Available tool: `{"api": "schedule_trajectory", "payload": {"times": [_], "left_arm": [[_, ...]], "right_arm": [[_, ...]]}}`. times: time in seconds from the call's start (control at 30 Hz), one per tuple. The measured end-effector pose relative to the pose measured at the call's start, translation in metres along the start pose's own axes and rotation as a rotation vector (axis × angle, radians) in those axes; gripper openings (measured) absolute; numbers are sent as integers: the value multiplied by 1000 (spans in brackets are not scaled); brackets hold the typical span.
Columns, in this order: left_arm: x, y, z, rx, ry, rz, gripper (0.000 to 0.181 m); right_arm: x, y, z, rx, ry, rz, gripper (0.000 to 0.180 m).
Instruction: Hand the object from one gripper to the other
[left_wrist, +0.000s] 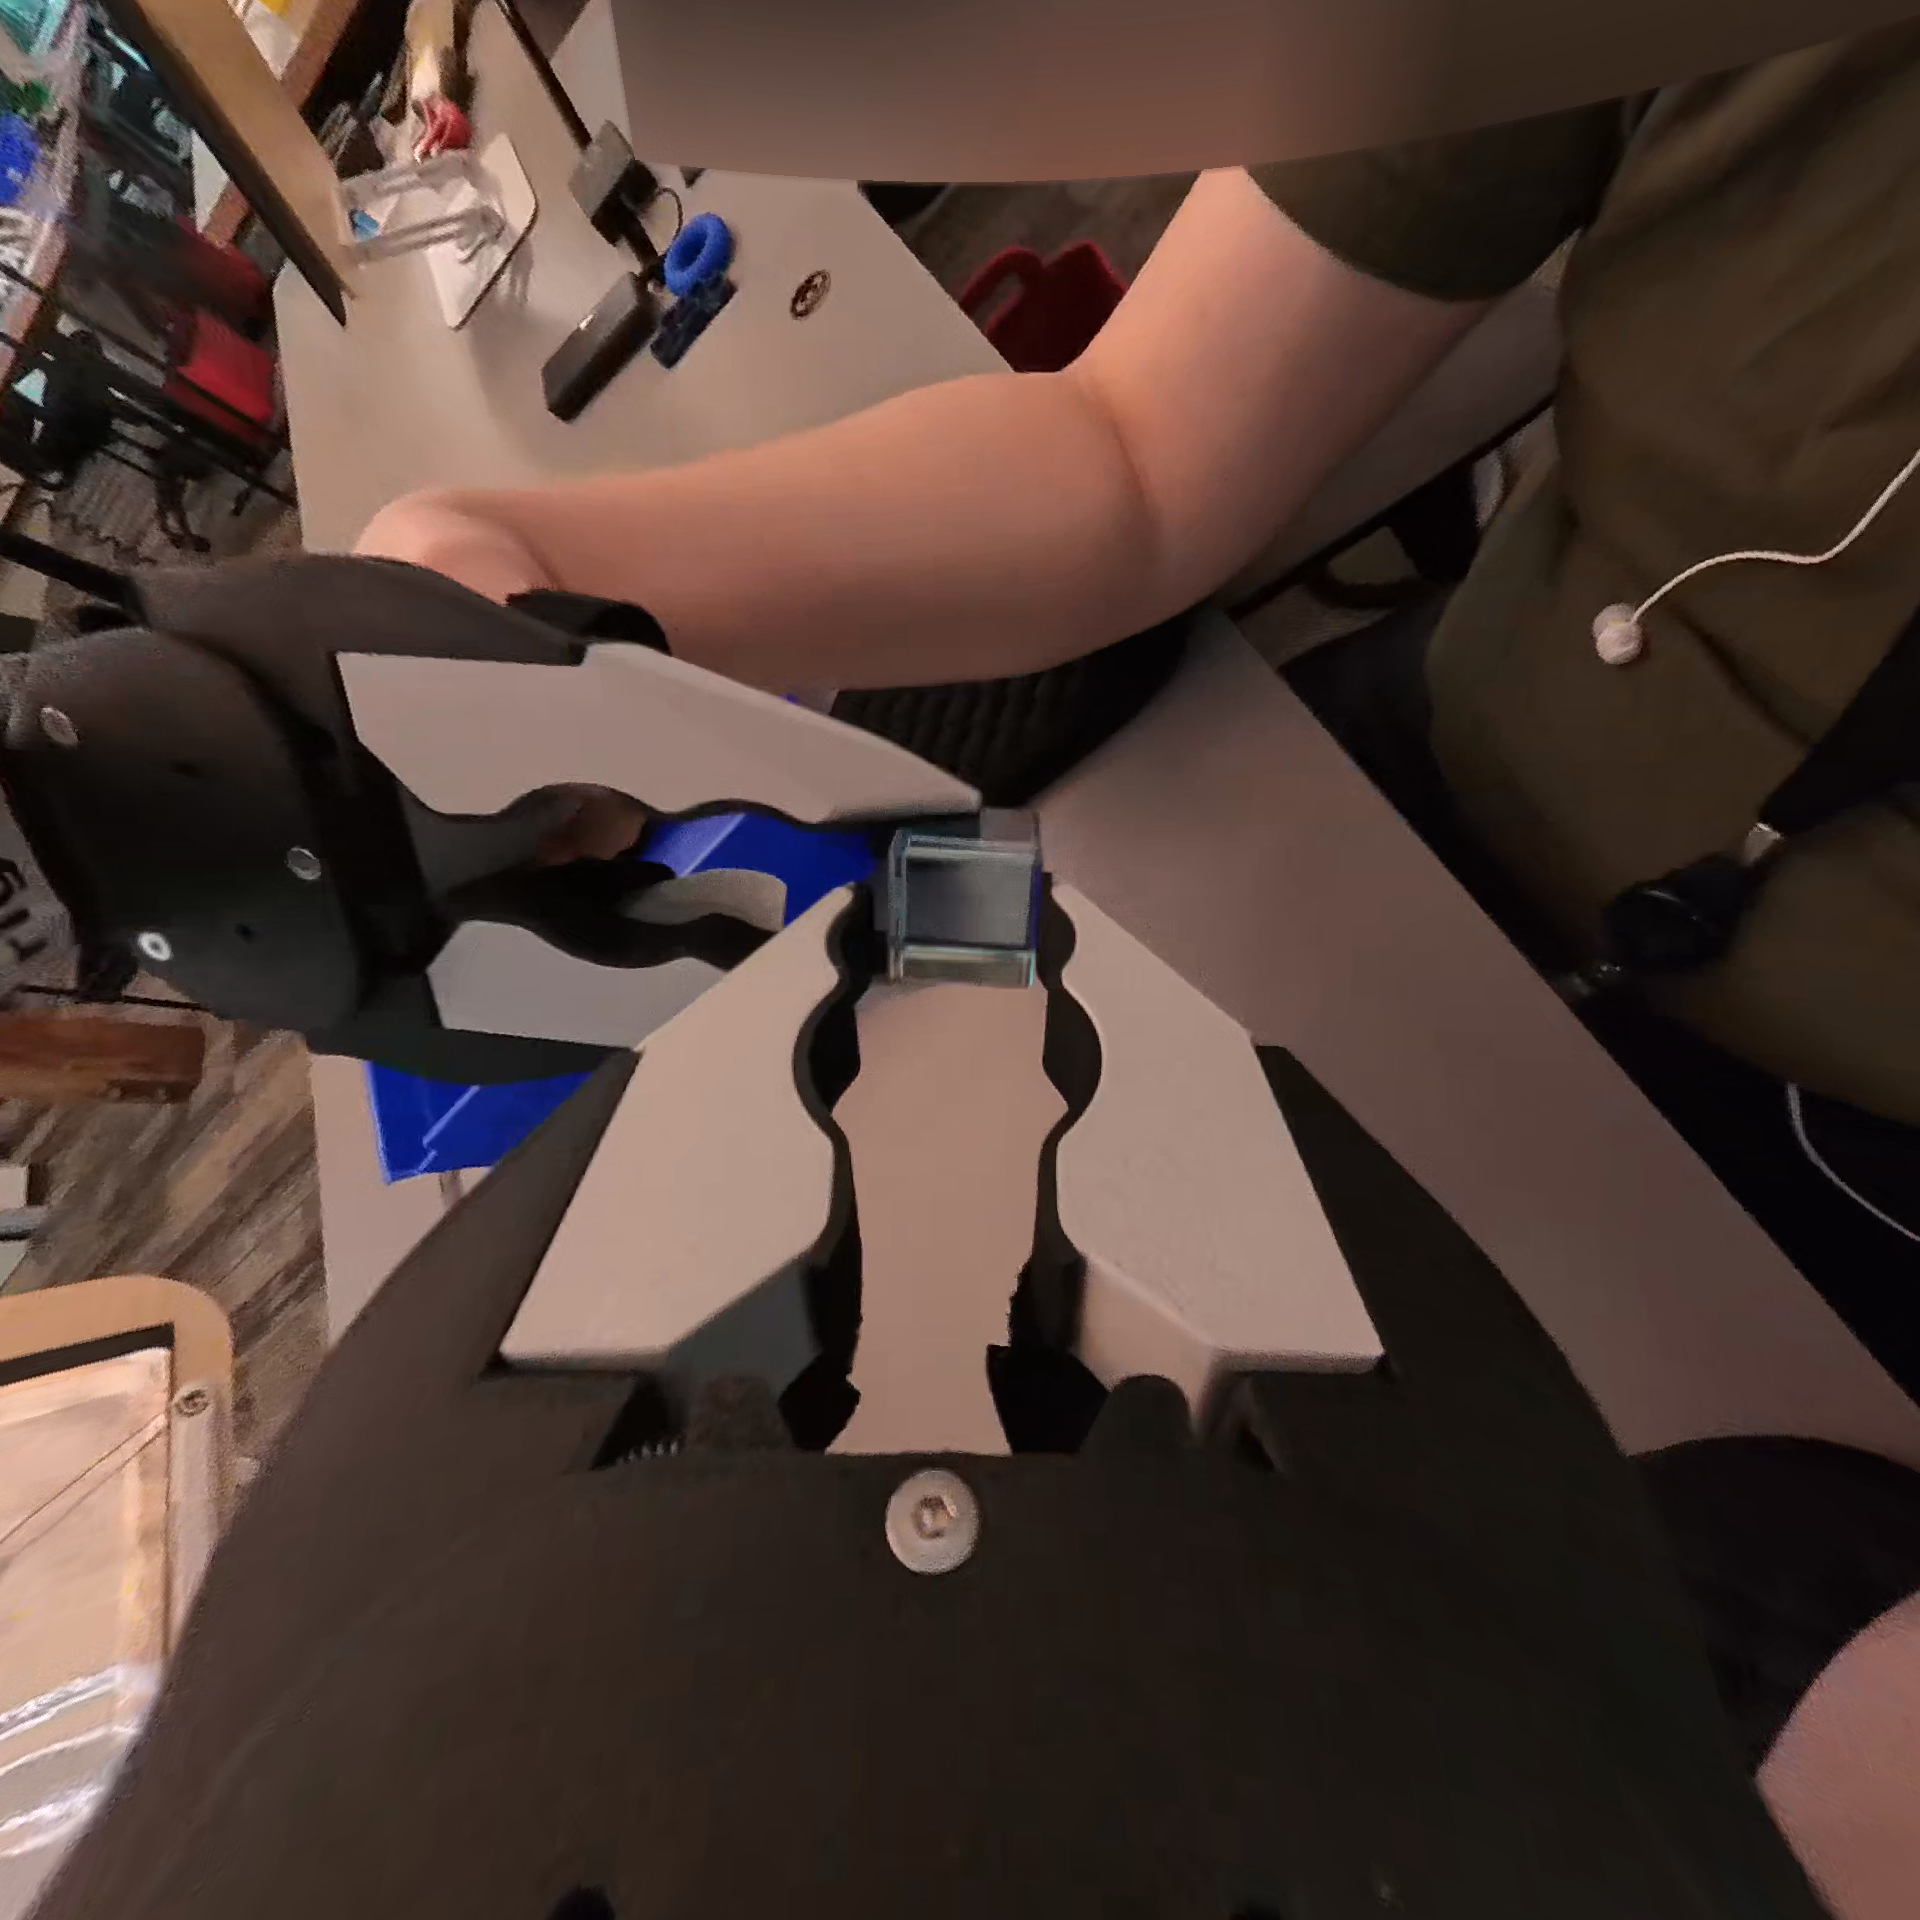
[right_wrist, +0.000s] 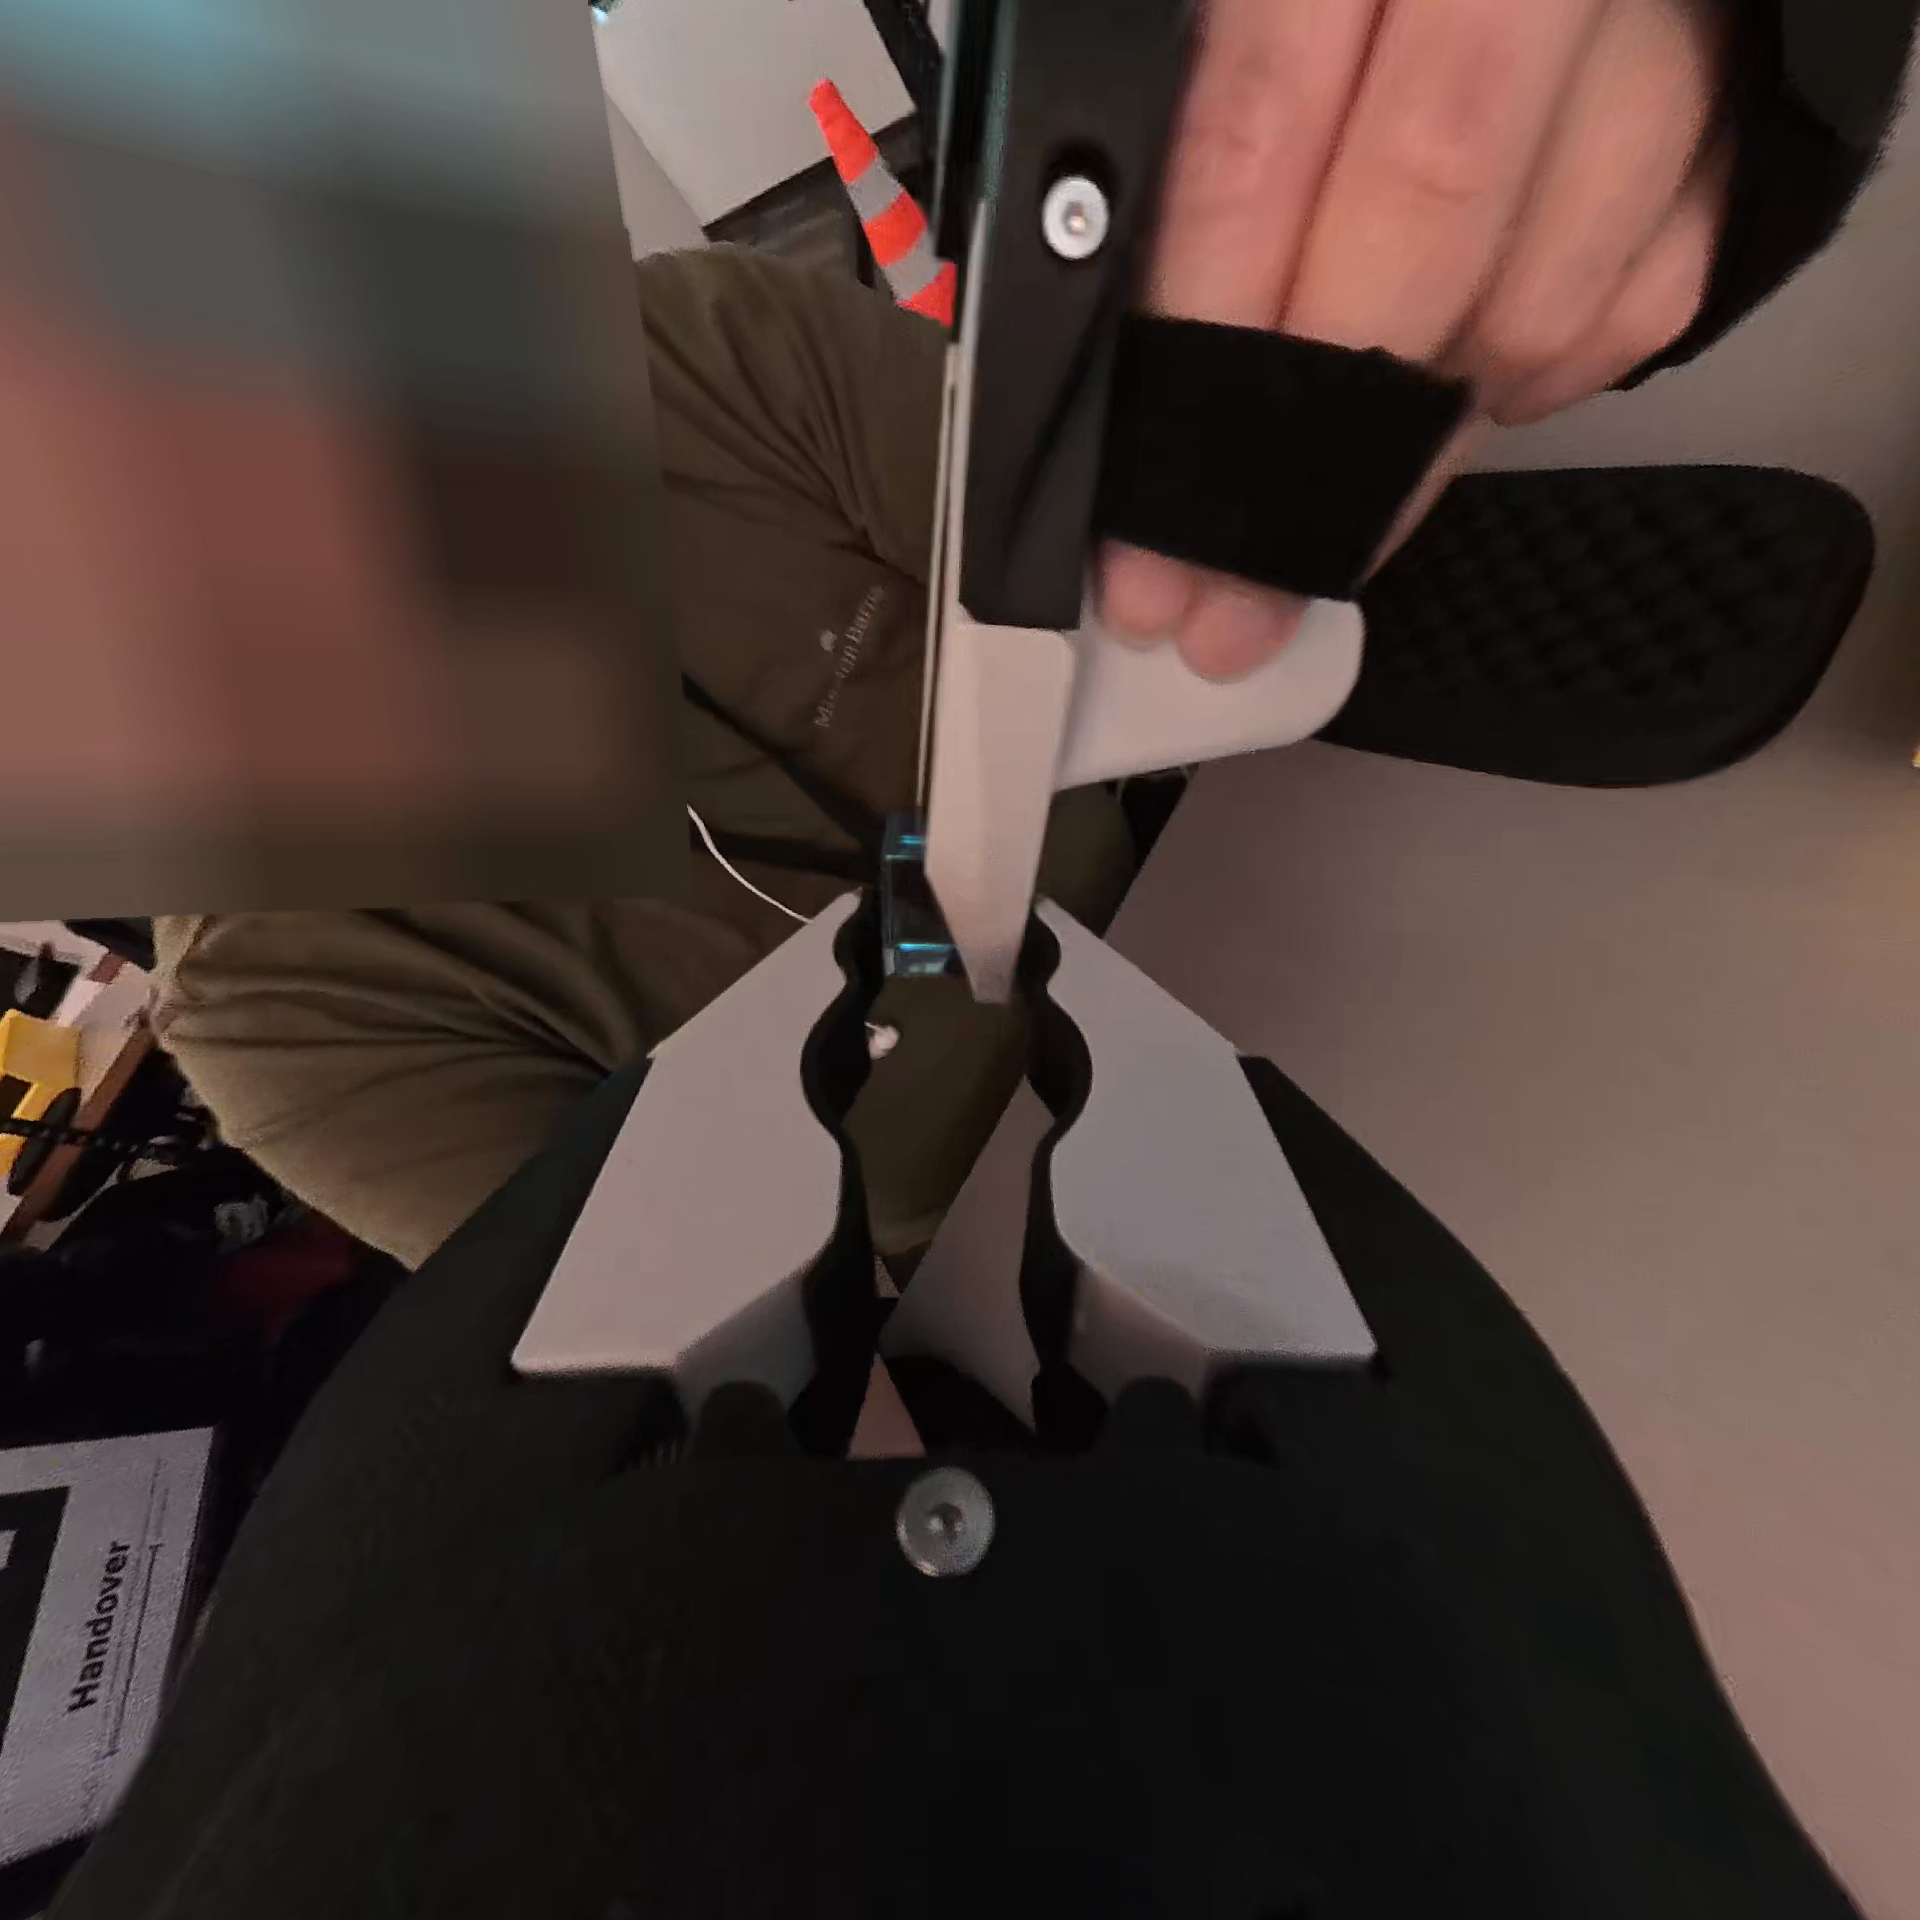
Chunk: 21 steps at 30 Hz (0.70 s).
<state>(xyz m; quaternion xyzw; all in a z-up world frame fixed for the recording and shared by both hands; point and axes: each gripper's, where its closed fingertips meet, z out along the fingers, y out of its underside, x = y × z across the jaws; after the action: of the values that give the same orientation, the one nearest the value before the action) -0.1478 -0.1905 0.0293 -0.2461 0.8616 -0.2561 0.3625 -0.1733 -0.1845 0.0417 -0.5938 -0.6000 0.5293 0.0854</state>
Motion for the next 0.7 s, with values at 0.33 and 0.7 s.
{"api": "schedule_trajectory", "payload": {"times": [0.33,0.7], "left_arm": [[-51,-18,-44,142,-306,-58,25],[-98,-32,-118,708,-161,-837,26]], "right_arm": [[1,-55,-50,368,313,-373,62],[-17,-119,-108,362,1385,-1303,70]]}}
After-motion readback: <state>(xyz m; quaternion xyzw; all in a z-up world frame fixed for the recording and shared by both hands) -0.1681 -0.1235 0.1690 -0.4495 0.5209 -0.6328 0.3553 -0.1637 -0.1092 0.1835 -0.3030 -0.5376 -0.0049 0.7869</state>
